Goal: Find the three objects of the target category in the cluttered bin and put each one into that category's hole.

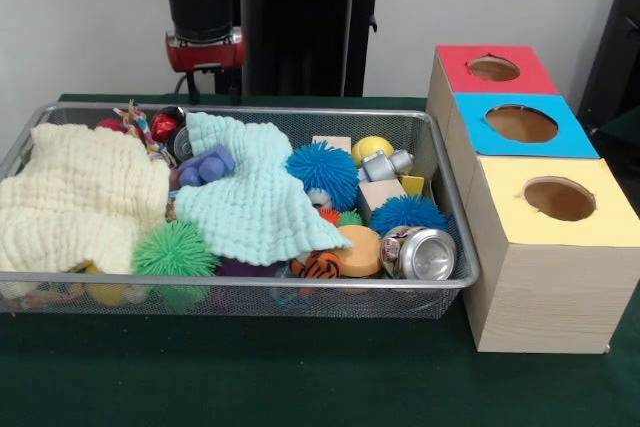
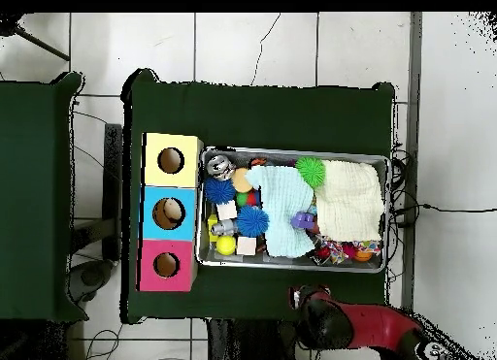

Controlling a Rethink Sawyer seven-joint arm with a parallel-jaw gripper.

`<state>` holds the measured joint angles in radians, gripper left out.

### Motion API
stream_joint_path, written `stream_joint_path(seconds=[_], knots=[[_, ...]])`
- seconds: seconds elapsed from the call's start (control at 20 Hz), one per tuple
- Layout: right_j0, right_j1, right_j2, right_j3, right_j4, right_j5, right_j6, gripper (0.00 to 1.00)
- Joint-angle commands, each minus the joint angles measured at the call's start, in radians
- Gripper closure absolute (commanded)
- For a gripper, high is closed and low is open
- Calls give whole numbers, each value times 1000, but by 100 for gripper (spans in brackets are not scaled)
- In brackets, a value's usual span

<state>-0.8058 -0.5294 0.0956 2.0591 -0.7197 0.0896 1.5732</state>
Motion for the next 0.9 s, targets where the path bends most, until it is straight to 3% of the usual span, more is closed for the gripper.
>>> stream_joint_path(seconds=[0.05, 0.3, 0.5, 0.9], knots=[[40, 88, -89, -90, -74, -234, 134, 0], [105, 103, -207, -7, -25, -364, 178, 0], [145, 127, -220, -12, 26, -410, 179, 0], [174, 39, -134, -52, 122, -250, 182, 0]])
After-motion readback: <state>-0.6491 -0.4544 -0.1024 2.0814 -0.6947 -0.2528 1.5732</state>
